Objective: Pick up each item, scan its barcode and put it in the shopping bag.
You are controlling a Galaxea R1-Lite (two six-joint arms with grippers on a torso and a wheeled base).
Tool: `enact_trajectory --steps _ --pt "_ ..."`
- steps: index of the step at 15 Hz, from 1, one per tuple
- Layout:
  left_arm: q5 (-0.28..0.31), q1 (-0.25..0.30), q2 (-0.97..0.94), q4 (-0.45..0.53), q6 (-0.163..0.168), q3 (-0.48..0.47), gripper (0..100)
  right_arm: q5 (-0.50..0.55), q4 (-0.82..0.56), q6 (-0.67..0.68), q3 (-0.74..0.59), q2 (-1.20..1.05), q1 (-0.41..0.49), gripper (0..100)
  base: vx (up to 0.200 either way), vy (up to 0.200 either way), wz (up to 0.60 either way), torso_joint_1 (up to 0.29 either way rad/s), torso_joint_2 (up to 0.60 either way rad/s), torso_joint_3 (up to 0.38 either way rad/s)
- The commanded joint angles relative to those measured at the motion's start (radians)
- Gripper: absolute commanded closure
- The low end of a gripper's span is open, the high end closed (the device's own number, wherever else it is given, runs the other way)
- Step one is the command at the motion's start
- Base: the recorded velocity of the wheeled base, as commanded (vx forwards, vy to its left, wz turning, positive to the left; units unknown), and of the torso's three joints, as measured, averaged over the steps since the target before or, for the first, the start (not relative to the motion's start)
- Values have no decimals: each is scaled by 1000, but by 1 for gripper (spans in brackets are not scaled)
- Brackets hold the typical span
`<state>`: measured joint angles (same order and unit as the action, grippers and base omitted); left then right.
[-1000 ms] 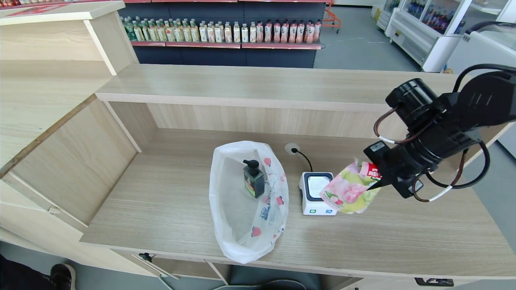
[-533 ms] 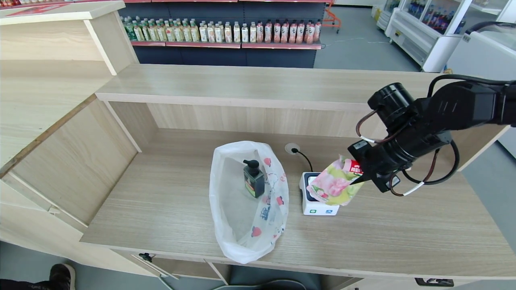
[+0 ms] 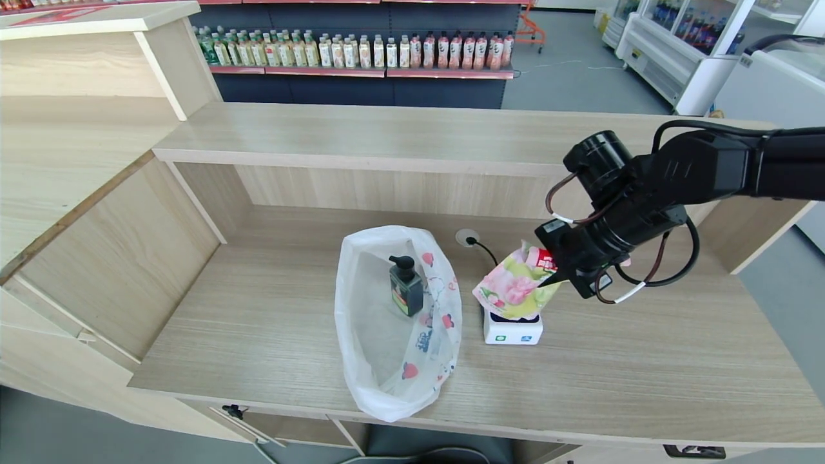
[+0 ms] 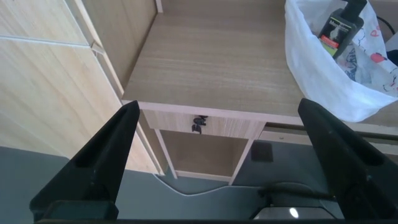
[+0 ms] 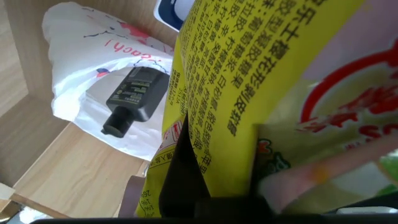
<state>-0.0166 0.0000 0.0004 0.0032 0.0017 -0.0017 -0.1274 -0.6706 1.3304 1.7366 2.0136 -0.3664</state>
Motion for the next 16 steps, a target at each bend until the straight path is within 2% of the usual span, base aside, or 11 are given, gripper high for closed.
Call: enact_trajectory --steps 1,16 --pt "0 0 0 0 0 0 0 -1 -3 1 3 14 -2 100 0 0 0 0 0 0" --pt "0 0 0 0 0 0 0 -1 -18 27 70 80 -23 100 0 0 0 0 0 0"
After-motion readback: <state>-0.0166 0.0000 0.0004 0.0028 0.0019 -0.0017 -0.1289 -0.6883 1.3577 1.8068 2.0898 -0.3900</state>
